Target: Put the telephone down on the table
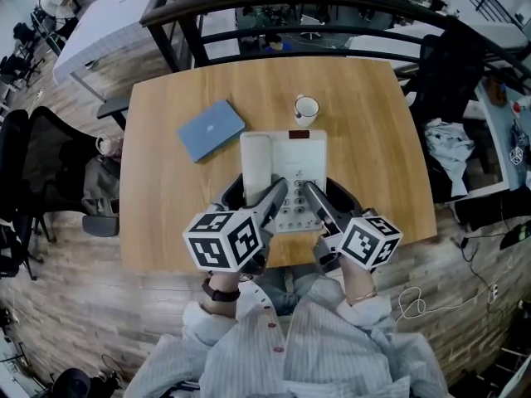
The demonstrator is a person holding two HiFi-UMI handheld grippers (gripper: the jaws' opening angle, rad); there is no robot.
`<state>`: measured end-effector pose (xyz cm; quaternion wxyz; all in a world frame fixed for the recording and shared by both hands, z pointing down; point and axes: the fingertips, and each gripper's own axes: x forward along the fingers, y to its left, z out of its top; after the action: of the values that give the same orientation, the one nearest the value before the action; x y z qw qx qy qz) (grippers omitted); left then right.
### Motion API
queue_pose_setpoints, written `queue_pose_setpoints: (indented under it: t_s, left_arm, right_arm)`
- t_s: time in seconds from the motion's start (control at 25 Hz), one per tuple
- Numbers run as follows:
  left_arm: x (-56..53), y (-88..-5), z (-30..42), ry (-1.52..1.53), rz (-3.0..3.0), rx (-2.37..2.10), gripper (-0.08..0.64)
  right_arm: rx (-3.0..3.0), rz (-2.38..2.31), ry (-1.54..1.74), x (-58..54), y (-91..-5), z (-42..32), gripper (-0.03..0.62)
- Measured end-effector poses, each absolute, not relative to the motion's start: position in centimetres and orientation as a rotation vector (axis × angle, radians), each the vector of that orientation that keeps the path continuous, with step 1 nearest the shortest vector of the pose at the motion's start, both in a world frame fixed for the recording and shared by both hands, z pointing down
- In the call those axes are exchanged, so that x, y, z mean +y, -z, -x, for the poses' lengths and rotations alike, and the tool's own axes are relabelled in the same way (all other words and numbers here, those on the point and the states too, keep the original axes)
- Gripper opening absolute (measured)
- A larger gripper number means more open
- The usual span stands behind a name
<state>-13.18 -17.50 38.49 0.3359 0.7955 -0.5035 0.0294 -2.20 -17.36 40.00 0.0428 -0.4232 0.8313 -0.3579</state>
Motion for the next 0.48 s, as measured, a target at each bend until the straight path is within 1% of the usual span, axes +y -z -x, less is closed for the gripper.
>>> queue_pose_setpoints:
  t_s: [0.48]
  left_arm:
    - [-19.0,-41.9,12.1,-0.096,-2.0,-1.337,0.376]
  right_arm:
    - [2.555,1.267,1.193,-19.1,-43.5,1.1,0.232]
